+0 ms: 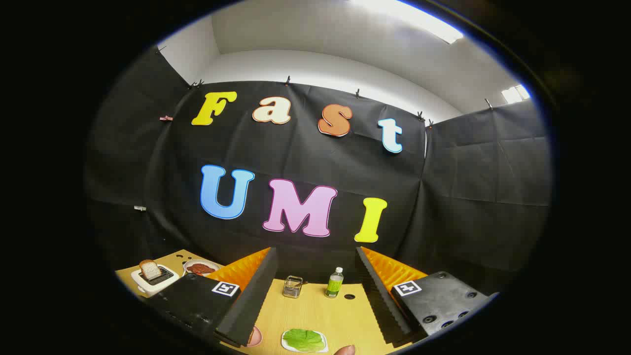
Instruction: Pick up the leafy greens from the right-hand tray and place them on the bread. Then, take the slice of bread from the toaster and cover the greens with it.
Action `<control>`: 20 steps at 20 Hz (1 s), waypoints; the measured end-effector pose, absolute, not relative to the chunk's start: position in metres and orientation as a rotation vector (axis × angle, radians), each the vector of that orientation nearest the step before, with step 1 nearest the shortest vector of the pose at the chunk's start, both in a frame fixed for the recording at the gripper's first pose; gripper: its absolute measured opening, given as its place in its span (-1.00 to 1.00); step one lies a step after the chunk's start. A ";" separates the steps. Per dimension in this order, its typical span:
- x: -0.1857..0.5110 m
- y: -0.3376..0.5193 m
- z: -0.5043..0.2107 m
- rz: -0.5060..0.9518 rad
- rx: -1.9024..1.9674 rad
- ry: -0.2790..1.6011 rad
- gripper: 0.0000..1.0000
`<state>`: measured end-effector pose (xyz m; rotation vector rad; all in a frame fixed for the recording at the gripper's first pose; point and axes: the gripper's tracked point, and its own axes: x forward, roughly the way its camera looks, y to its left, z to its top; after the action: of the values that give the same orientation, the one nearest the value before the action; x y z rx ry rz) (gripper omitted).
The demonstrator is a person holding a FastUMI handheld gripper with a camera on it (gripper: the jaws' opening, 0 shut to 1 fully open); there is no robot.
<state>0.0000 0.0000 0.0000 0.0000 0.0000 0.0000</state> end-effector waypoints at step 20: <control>0.014 0.007 -0.059 0.090 0.010 0.137 0.95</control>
<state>0.0136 0.0068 -0.0594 0.0104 0.1374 0.0897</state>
